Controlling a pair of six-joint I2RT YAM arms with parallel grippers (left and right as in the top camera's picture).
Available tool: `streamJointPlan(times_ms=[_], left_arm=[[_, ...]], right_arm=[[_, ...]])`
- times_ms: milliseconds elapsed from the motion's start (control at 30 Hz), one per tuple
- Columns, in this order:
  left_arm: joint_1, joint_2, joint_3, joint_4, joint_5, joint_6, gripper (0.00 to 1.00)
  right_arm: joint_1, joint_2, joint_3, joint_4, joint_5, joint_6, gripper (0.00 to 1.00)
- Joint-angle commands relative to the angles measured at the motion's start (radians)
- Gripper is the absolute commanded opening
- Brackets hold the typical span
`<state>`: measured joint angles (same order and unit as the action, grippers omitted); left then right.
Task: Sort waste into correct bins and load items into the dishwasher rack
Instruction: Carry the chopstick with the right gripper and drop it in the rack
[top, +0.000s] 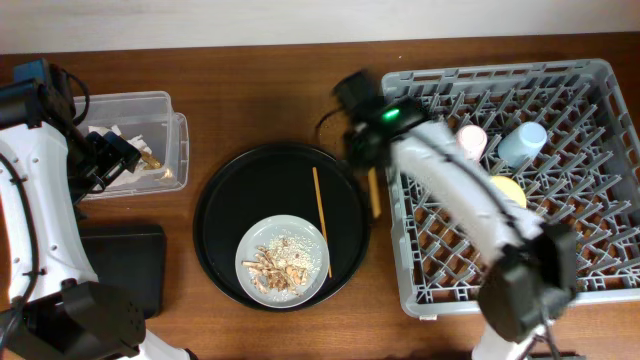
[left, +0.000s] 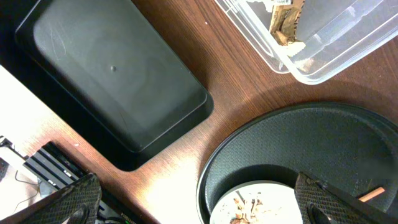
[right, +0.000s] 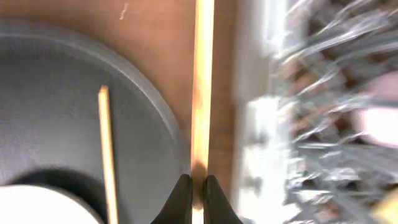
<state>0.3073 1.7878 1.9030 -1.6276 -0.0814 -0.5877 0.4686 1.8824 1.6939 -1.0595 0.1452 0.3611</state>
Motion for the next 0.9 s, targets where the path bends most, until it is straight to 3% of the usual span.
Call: streamJointPlan(times_ms=[0,267,467,667,867], left_arm=[[0.003,-0.010,0.011,-0.001,-0.002,-0.006,0.99],[0.003,-0.010,0.011,-0.001,-0.002,-0.006,0.99],[0.003,-0.010,0.011,-0.001,-0.002,-0.007,0.99],[0.003,-0.010,0.011,-0.001,-0.002,-0.006,0.99],[0.003,-0.010,0.011,-0.001,-0.002,-0.006,0.99]], right_arm=[[-0.106,-0.044,0.026,-0.031,-0.053,-0.168,0.04],[-0.259,-0.037,0.004,-0.061,-0.138,-0.328,0.07],[-0.273,-0.013,0.000,-0.055,-0.161,-0.327,0.15],[-0.273,0.014,-0.002,-0.061,-0.228,-0.327,0.16],[-0.251,0.015,-0.002,-0.081,-0.497,-0.327,0.16]])
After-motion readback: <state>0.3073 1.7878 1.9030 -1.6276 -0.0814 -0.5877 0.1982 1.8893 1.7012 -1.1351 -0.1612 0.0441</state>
